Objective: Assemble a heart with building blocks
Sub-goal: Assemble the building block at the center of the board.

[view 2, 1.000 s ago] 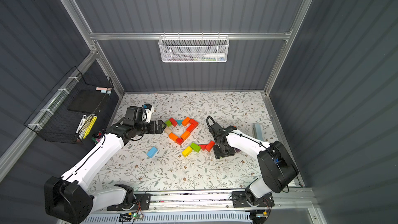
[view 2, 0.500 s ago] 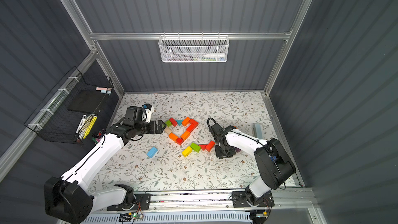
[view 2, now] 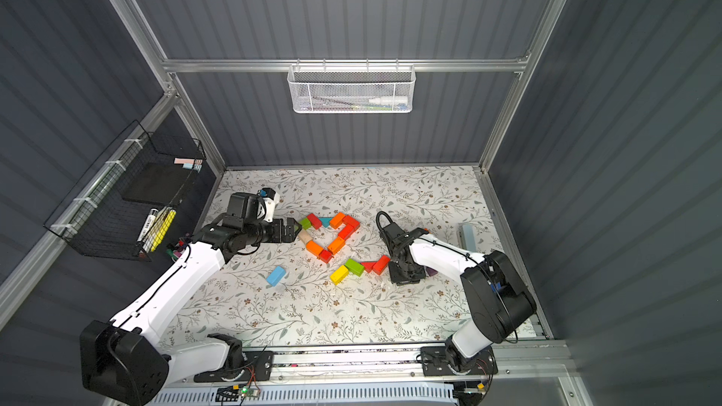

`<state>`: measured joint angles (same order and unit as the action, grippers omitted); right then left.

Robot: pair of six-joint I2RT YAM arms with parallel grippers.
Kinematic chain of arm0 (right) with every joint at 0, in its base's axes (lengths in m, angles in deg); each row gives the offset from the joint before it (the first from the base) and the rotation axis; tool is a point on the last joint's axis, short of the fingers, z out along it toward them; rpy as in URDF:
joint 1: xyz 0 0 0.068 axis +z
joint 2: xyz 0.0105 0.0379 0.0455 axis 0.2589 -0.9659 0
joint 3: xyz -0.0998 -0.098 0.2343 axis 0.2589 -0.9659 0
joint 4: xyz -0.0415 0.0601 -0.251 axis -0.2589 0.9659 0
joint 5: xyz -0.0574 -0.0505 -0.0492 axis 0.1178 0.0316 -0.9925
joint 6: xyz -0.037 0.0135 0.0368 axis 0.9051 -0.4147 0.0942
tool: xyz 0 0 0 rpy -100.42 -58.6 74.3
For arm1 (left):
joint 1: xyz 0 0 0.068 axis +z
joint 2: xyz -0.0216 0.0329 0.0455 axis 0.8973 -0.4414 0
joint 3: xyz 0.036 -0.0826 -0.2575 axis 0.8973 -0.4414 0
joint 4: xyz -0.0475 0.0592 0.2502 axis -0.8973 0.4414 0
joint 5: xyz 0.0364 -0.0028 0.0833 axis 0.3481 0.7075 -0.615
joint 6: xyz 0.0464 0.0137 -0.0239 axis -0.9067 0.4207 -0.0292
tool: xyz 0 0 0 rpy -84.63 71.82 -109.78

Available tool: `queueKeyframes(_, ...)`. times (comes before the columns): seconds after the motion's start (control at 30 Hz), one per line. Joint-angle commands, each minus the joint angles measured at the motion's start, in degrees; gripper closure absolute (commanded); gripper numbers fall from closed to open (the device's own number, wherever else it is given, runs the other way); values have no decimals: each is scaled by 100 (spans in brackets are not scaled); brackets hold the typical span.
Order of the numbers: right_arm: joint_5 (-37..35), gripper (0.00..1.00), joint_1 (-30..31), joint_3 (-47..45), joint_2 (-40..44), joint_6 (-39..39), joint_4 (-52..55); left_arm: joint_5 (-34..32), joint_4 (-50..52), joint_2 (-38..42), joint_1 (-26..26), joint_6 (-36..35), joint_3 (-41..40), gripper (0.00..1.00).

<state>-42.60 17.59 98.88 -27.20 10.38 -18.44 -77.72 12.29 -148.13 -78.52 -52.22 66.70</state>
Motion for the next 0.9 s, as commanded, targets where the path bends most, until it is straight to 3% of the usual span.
queueKeyframes(0.0, 15, 73, -32, 48, -90, 61, -34, 84, -41, 116, 22, -62, -87, 1)
queueKeyframes(0.87, 124, 73, -21, 185, -221, 179, -245, 16, -10, 107, 22, -77, -131, 1)
